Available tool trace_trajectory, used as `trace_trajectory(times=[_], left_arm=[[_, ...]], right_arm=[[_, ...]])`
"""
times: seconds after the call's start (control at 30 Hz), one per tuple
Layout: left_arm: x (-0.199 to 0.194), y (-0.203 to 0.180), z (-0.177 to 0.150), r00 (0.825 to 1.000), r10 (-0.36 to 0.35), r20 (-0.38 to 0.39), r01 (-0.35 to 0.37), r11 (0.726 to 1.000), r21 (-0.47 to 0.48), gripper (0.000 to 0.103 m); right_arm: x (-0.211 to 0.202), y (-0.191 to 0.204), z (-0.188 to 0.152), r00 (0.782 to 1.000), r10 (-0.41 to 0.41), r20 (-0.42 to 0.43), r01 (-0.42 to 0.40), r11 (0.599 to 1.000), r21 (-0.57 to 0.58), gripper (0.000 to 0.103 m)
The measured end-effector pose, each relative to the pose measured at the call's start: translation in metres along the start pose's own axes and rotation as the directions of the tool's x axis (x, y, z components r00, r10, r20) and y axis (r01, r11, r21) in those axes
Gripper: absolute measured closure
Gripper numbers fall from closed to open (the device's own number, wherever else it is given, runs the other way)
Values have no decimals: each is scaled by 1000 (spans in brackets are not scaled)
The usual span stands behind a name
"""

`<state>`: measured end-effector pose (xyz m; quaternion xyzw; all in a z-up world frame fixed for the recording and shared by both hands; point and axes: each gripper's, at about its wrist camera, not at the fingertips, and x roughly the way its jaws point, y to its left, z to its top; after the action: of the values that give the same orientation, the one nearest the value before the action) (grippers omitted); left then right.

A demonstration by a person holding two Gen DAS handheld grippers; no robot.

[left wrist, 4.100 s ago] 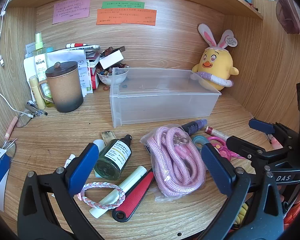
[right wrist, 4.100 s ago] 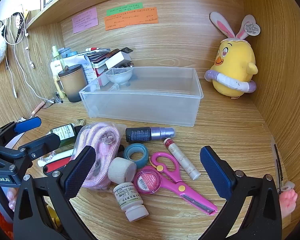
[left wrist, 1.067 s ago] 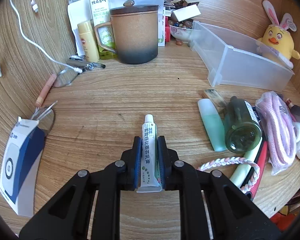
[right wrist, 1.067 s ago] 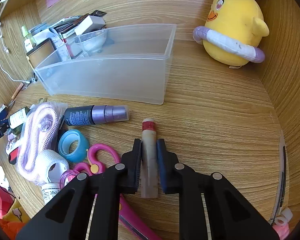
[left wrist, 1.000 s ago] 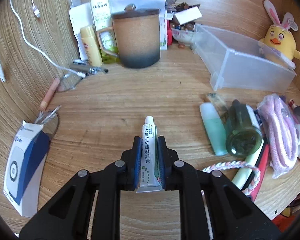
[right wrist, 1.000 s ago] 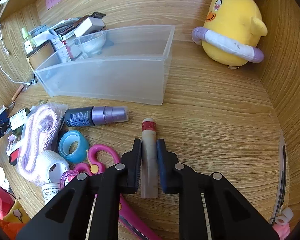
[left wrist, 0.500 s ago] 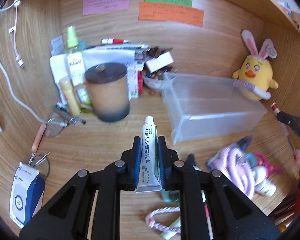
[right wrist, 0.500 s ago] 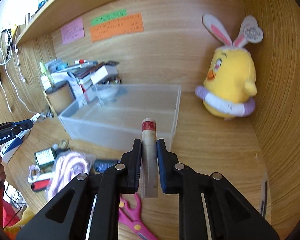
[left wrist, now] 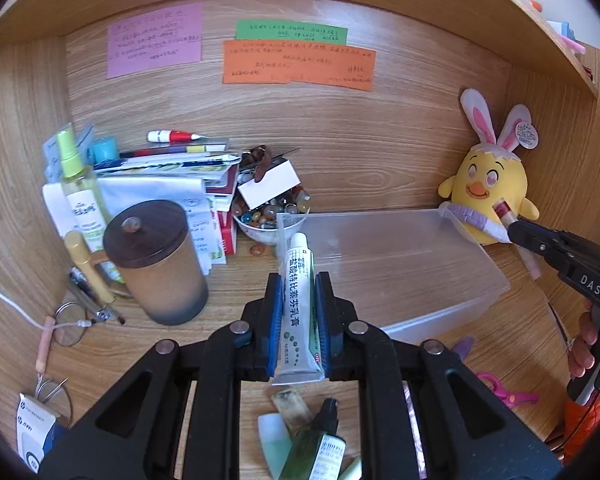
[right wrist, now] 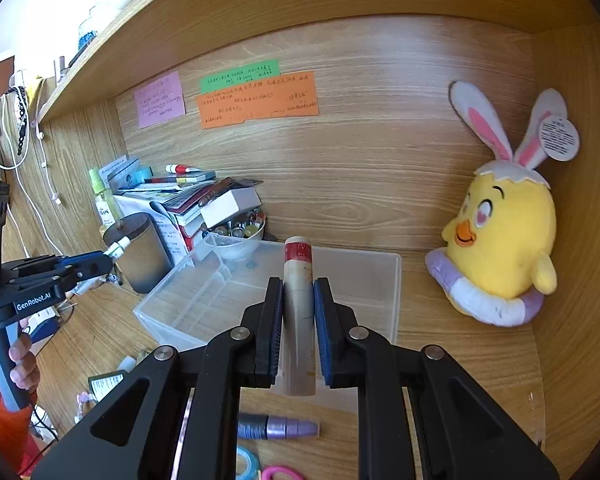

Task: Organize objects
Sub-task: 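Carry both tubes into the clear box and open both grippers to release them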

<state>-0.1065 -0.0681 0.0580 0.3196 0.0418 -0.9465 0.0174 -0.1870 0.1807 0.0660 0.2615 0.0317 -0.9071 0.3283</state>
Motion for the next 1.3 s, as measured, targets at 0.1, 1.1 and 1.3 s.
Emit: trace_trajectory(times=[0.1,1.1,1.3], left_arm=[[16,-3,5,1000,-13,-28,13,1000,3,88],[96,-32,11,985,-20,-174,35,996,82,82],[72,-28,11,994,-17,-111,26,997,79,51]], right_arm=[[15,2,8,1000,5,-25,-5,1000,-9,89],[143,10,-21,922,9,-387,-41,997,-73,87],[124,14,-13,942,-14,-337,-18,995,-94,62]])
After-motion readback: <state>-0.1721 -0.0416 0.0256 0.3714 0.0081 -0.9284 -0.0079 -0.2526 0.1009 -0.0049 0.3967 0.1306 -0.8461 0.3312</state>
